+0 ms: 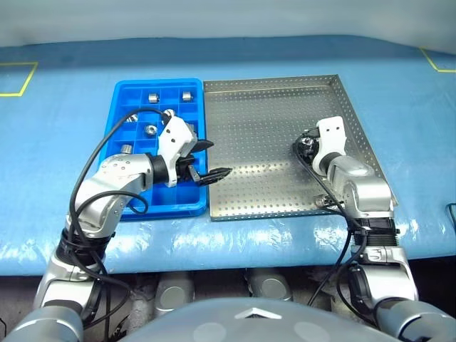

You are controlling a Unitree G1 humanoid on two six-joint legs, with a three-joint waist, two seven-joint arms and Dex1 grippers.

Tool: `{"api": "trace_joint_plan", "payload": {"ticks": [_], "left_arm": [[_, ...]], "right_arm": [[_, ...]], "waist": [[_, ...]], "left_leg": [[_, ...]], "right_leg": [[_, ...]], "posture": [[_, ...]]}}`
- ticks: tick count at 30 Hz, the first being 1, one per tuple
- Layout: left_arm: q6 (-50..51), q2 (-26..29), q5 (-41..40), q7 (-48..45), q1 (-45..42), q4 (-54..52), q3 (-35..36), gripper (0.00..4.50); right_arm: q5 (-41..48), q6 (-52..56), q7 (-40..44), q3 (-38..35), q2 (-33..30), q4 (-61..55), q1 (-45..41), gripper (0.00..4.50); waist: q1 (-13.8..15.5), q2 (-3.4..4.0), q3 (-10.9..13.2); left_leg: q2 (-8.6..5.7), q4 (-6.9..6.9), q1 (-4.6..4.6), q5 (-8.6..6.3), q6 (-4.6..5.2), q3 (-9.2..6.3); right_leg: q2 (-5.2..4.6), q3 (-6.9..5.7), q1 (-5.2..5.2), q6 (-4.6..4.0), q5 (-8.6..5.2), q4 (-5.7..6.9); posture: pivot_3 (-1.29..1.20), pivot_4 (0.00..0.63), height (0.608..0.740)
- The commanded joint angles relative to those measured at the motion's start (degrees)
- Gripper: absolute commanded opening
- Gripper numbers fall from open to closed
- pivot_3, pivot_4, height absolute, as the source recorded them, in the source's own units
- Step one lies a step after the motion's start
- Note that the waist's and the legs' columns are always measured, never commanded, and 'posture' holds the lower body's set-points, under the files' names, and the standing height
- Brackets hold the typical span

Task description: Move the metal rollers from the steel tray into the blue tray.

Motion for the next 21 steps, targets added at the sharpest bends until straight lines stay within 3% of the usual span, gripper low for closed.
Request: {"api": "trace_joint_plan", "payload": {"ticks": [1, 3, 8, 13, 21], "left_arm": [[-1.38, 0.01, 0.08, 0.03, -0.77, -0.21, -0.18, 4.5], [-1.5, 0.05, 0.14, -0.01, -0.88, -0.02, -0.21, 4.5], [-1.64, 0.66, 0.29, -0.16, -0.64, 0.1, 0.36, 4.5], [-0.98, 4.63, 0.17, 0.44, 1.07, -1.67, 4.4, 4.5], [3.67, 15.33, 0.04, 3.64, 8.01, -7.52, 17.94, 4.5]], "right_arm": [[0.33, -0.03, -0.24, -0.63, 0.72, -1.55, 0.79, 2.32], [0.48, -0.06, -0.16, -0.68, 0.97, -1.88, 0.77, 1.71], [0.96, -0.32, 0.44, -0.25, 1.49, -4.31, 0.4, 1.7], [4.87, 1.39, 4.27, 1.56, 3.2, -12.58, -1.21, 1.7], [11.36, 4.75, 10.31, 10.66, 10.89, -19.81, -7.8, 1.7]], "waist": [[-0.01, 0.0, 0.0], [-0.02, 0.0, 0.0], [-0.13, 0.0, 0.0], [-0.36, 0.03, 0.02], [-0.08, 0.01, 0.06]], "left_leg": [[0.0, 0.0, 0.0, 0.0, 0.0, 0.0], [0.0, 0.0, 0.0, 0.0, 0.0, 0.0], [0.0, -0.01, 0.0, 0.0, 0.0, 0.0], [0.03, -0.06, 0.0, 0.0, 0.0, 0.0], [0.1, -0.1, -0.01, 0.0, 0.0, -0.05]], "right_leg": [[0.0, 0.0, 0.0, 0.0, 0.0, 0.0], [0.0, 0.0, 0.0, 0.0, 0.0, 0.0], [0.01, 0.0, 0.0, 0.0, 0.0, 0.0], [0.03, 0.01, -0.05, -0.01, -0.01, 0.01], [0.06, -0.06, -0.12, -0.09, -0.06, 0.08]], "posture": [[-0.02, 0.15, 0.74], [-0.02, 0.15, 0.74], [-0.02, 0.15, 0.74], [0.0, 0.15, 0.74], [0.06, 0.15, 0.74]]}}
